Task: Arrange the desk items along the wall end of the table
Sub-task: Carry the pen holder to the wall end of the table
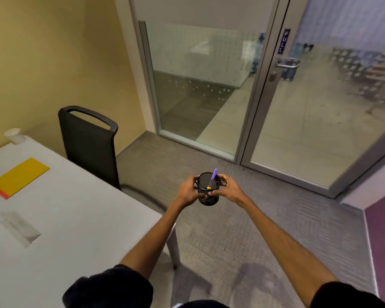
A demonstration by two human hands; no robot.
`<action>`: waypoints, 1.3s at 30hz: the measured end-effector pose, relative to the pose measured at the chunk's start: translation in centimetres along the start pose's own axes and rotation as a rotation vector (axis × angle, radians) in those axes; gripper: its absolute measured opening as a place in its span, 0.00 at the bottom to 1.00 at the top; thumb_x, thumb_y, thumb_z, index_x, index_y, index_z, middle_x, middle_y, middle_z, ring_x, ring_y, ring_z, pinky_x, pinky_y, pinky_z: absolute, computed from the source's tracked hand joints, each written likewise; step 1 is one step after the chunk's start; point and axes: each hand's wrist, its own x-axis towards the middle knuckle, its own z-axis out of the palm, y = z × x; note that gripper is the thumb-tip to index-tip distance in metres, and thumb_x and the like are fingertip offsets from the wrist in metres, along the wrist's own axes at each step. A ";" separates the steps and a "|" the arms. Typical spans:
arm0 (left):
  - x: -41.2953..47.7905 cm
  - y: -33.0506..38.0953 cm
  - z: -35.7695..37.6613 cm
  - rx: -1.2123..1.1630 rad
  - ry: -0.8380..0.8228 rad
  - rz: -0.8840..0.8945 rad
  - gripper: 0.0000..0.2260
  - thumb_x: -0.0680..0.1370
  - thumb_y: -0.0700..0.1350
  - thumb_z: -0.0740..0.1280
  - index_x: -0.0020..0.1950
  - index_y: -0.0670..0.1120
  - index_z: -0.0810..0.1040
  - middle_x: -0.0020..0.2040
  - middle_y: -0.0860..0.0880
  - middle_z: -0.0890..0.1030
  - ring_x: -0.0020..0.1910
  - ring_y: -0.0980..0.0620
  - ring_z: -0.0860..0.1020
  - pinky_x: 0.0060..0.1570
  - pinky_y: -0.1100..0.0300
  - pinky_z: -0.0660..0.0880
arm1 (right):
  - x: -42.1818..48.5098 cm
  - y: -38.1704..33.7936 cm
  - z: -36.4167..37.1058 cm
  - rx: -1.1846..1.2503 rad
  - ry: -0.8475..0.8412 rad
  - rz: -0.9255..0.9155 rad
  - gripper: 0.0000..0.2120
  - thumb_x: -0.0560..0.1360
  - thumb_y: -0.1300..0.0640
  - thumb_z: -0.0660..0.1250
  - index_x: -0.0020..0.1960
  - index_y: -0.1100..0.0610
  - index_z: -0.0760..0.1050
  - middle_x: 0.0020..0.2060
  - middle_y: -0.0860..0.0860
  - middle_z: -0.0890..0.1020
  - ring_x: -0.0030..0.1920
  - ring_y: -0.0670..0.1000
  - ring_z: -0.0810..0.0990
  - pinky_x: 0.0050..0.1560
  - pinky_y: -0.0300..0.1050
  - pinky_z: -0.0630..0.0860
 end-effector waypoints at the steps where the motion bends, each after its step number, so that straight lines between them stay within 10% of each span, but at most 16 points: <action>1: 0.8 0.4 0.4 0.005 -0.002 -0.004 0.37 0.67 0.32 0.77 0.72 0.34 0.65 0.69 0.38 0.73 0.63 0.39 0.77 0.62 0.48 0.75 | 0.7 0.1 -0.7 -0.001 0.000 0.000 0.42 0.65 0.63 0.80 0.74 0.63 0.65 0.70 0.58 0.73 0.71 0.58 0.72 0.73 0.55 0.68; 39: 42.8 1.3 -16.6 -0.025 0.321 -0.155 0.35 0.65 0.37 0.80 0.68 0.37 0.69 0.67 0.40 0.75 0.61 0.41 0.78 0.60 0.48 0.77 | 48.5 -15.4 -4.8 -0.083 -0.297 -0.109 0.41 0.65 0.66 0.80 0.74 0.62 0.65 0.71 0.58 0.73 0.72 0.58 0.71 0.75 0.56 0.66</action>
